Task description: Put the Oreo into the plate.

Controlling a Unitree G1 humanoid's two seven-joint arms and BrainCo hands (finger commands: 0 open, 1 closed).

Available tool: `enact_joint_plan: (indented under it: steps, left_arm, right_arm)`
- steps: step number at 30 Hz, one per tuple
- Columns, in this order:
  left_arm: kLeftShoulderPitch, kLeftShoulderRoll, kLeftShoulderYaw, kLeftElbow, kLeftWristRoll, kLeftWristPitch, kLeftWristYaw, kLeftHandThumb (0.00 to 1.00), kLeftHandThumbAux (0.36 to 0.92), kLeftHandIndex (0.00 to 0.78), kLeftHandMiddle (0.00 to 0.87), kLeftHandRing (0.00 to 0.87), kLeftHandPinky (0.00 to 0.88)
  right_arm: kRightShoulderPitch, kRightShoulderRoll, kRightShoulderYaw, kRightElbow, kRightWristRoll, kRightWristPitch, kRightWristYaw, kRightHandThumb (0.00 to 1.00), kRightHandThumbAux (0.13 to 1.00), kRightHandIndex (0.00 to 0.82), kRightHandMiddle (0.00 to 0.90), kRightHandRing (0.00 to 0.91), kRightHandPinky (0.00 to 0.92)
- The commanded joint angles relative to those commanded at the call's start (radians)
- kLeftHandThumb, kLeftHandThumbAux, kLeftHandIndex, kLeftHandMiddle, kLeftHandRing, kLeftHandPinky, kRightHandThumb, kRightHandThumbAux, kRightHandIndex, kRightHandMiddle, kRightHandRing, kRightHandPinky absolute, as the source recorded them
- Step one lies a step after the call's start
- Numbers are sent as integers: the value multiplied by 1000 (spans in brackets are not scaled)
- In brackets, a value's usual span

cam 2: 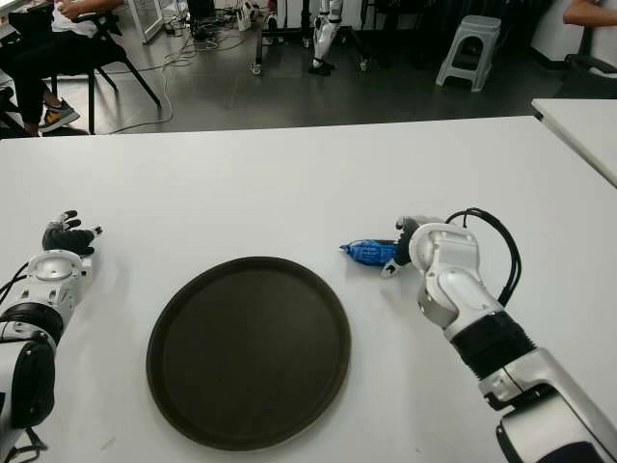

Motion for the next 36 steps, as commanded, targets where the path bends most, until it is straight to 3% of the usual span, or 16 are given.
enact_joint_plan:
  steps: [7,19,36]
  left_arm:
    - [-1,-2,-5,0,4,0,5,265,778,84,126,151,154]
    - [0,-4,-2,1,1,-1,9,357,778,114,137,160,161]
    - [0,-6,-4,1,3,0,12,292,780,89,125,150,162]
  right_arm:
    - [-6,4,-1,22,4,-41,-29,0,747,76,109,69,0]
    - [-34,22,16,76,-10,-85,-58,0,738,88,121,86,0]
    - [-65,38,27,136,-6,-150,-94,0,796,64,86,65,6]
